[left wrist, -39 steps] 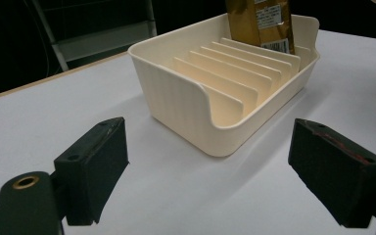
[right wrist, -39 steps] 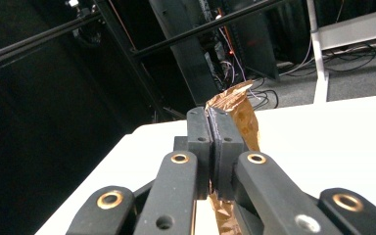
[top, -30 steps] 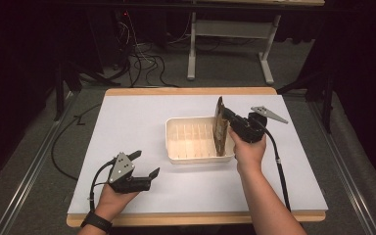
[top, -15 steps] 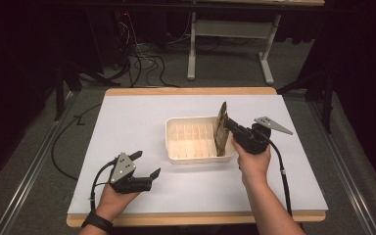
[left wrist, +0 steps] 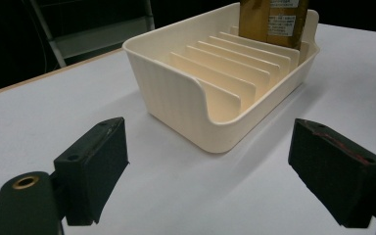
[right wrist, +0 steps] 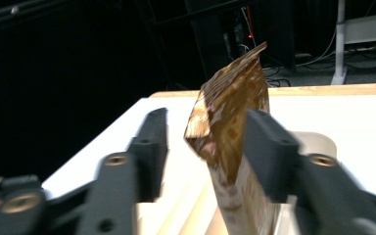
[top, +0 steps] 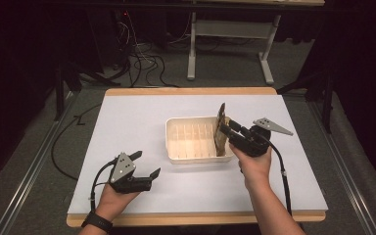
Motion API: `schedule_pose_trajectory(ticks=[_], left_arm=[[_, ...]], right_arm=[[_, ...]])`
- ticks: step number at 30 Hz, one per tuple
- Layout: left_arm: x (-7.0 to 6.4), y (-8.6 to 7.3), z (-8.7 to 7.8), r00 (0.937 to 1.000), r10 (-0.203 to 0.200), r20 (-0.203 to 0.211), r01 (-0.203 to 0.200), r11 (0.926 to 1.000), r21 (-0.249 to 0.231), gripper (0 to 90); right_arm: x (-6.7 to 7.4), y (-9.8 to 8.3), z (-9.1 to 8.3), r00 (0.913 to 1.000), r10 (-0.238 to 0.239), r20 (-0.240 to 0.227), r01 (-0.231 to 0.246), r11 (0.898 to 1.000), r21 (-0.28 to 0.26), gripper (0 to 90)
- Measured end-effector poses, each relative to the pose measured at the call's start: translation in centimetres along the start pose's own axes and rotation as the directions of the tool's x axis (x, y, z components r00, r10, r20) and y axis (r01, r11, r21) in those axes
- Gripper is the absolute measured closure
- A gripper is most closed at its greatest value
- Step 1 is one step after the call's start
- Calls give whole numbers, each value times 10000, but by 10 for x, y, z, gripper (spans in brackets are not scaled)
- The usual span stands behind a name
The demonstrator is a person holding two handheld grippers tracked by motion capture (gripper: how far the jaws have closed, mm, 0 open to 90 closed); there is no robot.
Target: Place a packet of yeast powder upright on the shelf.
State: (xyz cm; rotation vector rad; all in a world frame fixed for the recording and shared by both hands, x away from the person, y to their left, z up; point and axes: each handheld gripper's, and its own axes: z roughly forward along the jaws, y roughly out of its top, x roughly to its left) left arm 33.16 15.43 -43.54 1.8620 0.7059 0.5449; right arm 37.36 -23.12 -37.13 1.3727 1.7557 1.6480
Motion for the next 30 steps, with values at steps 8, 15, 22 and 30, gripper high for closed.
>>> schedule_pose_trajectory(ticks=[8, 15, 22, 30], left_arm=[[1, -1, -1, 10000, -7, -36, 7, 10000, 18, 152], [1, -1, 0, 9999, -124, -14, 124, 9999, -23, 152], [-4, -1, 7, 9998, -41, 213, 37, 9998, 176, 152], [-7, -2, 12, 9998, 28, 200, -34, 9995, 313, 152]], right_arm=[[0, -11, -31, 9820, -1823, 490, 1770, 9795, 966, 287], [-34, -32, -72, 9656, -2251, 1302, 2020, 9646, 1698, 244], [-73, -74, -98, 9456, -2256, 2343, 1743, 9597, 2205, 232], [-86, -74, -96, 9481, -1866, 2574, 1366, 9702, 2004, 233]])
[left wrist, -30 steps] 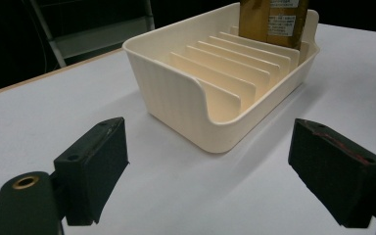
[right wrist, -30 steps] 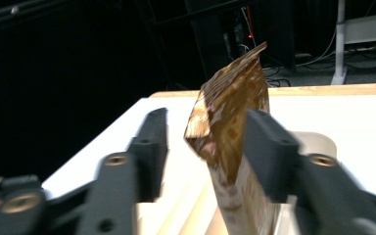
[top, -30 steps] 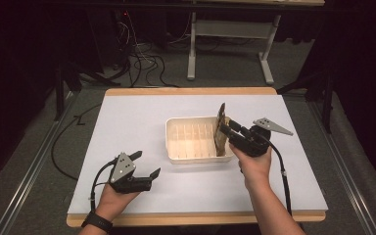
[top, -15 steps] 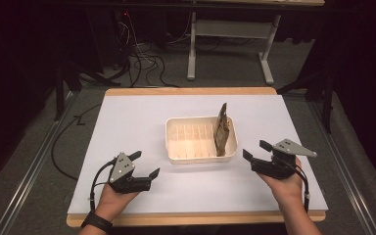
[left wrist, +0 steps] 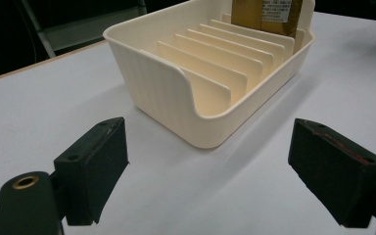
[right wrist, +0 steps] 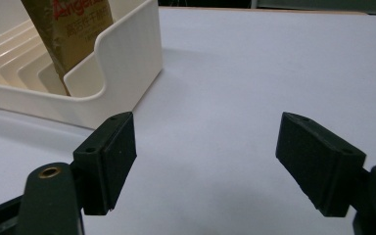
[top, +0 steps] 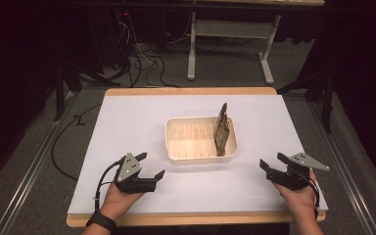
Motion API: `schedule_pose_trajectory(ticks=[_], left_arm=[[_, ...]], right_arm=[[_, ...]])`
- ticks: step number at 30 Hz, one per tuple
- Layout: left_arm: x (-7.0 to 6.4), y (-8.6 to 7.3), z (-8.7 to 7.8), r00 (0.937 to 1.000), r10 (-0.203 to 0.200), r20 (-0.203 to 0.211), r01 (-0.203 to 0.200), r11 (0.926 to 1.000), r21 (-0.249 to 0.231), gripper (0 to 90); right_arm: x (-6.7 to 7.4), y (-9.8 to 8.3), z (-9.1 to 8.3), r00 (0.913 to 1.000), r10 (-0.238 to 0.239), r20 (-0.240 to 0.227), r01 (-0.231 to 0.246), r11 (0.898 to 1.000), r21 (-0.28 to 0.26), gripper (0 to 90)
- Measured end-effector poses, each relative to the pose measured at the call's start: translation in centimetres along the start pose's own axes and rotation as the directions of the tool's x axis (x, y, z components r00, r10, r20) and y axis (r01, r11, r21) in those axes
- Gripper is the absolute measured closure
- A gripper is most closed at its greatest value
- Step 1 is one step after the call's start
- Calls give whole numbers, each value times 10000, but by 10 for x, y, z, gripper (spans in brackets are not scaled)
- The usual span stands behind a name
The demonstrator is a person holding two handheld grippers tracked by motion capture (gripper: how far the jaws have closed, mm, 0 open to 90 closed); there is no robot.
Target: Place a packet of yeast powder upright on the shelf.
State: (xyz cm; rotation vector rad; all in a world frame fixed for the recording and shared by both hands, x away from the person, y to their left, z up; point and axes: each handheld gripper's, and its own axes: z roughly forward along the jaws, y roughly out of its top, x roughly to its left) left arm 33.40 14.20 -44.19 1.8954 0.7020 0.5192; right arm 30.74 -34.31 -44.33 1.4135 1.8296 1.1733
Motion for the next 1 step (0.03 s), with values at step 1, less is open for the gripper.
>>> schedule_pose_trajectory(ticks=[1], left_arm=[[0, 0, -1, 10000, 20, -14, -20, 10000, 6, 152]], right_arm=[[0, -1, 0, 10000, -3, 1, 3, 10000, 9, 233]])
